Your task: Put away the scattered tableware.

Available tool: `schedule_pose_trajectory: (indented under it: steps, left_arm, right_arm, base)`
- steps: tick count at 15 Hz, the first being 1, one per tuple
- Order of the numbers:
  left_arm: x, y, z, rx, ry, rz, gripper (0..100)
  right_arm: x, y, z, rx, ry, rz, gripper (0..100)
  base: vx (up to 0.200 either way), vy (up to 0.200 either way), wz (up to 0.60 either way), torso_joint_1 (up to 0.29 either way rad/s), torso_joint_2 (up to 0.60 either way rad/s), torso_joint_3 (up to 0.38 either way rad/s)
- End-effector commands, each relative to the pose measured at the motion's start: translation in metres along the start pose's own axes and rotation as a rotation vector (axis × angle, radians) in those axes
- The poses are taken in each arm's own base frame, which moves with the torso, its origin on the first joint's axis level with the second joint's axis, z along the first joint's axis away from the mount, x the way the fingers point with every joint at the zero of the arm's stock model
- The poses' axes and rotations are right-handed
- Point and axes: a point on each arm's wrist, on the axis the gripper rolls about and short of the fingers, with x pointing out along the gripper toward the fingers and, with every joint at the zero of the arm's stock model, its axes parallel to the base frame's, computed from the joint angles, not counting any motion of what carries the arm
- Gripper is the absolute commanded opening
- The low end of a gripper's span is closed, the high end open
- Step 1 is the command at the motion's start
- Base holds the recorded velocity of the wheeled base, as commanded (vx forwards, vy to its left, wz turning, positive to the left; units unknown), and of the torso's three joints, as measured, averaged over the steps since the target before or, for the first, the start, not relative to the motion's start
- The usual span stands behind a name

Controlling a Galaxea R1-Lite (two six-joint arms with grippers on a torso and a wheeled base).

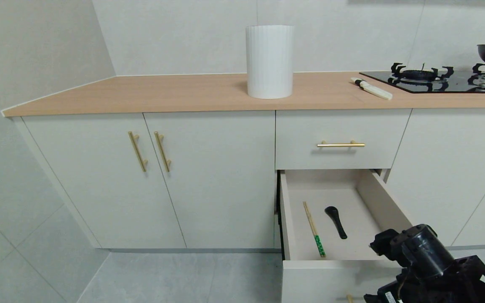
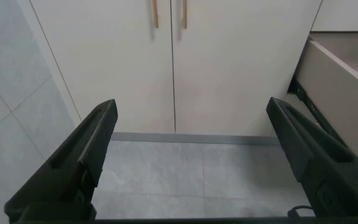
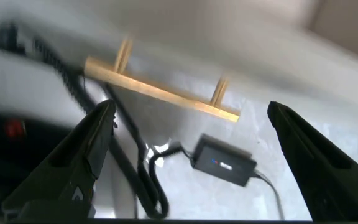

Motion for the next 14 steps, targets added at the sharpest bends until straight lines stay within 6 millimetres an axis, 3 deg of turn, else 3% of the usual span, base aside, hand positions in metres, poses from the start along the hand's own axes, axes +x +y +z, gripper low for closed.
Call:
schedule_pose_trajectory:
  steps: [1,4,9,14]
  left_arm:
    - [0.0,0.0,0.0,0.0,0.0,0.0,100]
    - [0.0,0.0,0.0,0.0,0.0,0.0,100]
    - [0.0,0.0,0.0,0.0,0.0,0.0,100]
    - [0.0,0.0,0.0,0.0,0.0,0.0,100]
  right_arm:
    - [0.006,0.003,0.011,0.049,-0.014,-0.011,100]
    - [0.011,0.005,0.026,0.172,-0.054,-0.04,100]
    - [0.012,0.004,0.036,0.205,-0.082,-0.044,100]
    - [0.025,0.0,0.049,0.311,-0.094,-0.087,100]
  base:
    - [0.0,0.0,0.0,0.0,0.0,0.0]
    - [0.0,0.0,0.0,0.0,0.0,0.0]
    - [0.0,0.0,0.0,0.0,0.0,0.0]
    - [0.0,0.0,0.0,0.0,0.0,0.0]
